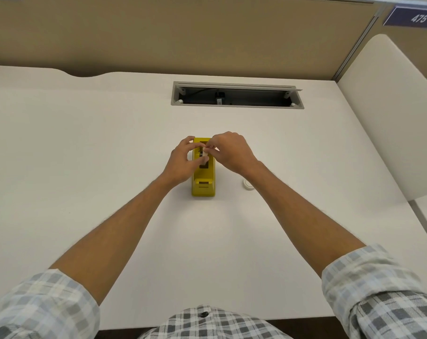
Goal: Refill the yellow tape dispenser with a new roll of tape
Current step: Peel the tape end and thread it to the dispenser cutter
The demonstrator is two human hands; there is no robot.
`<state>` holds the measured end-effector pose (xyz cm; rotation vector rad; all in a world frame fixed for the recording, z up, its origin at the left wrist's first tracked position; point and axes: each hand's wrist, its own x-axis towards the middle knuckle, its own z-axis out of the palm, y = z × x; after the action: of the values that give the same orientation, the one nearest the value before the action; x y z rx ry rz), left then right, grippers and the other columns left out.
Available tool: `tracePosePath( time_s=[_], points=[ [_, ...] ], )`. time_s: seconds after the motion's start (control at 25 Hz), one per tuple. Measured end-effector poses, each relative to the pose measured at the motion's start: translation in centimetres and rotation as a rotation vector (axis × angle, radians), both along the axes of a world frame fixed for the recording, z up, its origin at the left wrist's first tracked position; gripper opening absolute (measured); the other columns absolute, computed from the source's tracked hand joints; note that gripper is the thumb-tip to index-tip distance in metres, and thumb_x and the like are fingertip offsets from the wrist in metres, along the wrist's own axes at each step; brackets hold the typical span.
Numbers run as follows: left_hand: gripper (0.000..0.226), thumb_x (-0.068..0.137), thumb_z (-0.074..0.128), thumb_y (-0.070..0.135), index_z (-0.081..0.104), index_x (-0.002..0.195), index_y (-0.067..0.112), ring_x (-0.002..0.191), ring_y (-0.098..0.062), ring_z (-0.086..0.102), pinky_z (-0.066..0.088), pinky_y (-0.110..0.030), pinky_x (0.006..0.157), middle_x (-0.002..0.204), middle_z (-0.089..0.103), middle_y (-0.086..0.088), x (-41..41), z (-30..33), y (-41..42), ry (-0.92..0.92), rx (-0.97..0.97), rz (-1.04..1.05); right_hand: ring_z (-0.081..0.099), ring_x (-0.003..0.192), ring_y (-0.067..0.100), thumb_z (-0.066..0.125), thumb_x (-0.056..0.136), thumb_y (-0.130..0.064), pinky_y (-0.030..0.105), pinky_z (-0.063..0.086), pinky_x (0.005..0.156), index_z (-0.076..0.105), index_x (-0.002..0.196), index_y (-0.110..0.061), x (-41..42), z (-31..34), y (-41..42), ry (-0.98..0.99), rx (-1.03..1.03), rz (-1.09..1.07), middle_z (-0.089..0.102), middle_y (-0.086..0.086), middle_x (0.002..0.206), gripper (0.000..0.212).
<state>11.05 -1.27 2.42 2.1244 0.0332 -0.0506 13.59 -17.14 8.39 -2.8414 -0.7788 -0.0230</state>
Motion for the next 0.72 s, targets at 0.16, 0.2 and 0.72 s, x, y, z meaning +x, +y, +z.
tracePosePath(
  time_s=[0.16, 0.2, 0.72],
  points=[
    [0.043, 0.083, 0.073, 0.033, 0.059, 0.124, 0.030, 0.140, -0.023, 0.034, 0.034, -0.043, 0.109, 0.154, 0.035, 0.001, -0.14, 0.11, 0.09, 0.006, 0.019, -0.011, 0.066, 0.088, 0.019, 0.046, 0.102, -0.036, 0.024, 0.040, 0.066, 0.071, 0.113, -0.016, -0.07, -0.24, 0.00, -0.037, 0.005, -0.005, 0.074, 0.002, 0.102, 0.034],
    [0.045, 0.081, 0.075, 0.032, 0.058, 0.124, 0.030, 0.140, -0.023, 0.034, 0.034, -0.043, 0.109, 0.154, 0.035, 0.001, -0.15, 0.16, 0.12, 0.006, 0.019, -0.012, 0.066, 0.089, 0.020, 0.046, 0.102, -0.036, 0.024, 0.039, 0.066, 0.071, 0.113, -0.016, -0.03, -0.24, 0.03, -0.038, 0.014, -0.011, 0.074, 0.002, 0.102, 0.034],
    [0.041, 0.085, 0.070, 0.033, 0.054, 0.123, 0.032, 0.136, -0.017, 0.037, 0.036, -0.040, 0.107, 0.150, 0.038, 0.006, -0.52, -0.29, -0.01, -0.025, -0.025, -0.032, 0.067, 0.091, 0.016, 0.058, 0.095, -0.040, 0.024, 0.044, 0.069, 0.075, 0.108, -0.020, 0.34, -0.86, -0.28, 0.099, 0.190, -0.104, 0.075, 0.000, 0.102, 0.029]
  ],
)
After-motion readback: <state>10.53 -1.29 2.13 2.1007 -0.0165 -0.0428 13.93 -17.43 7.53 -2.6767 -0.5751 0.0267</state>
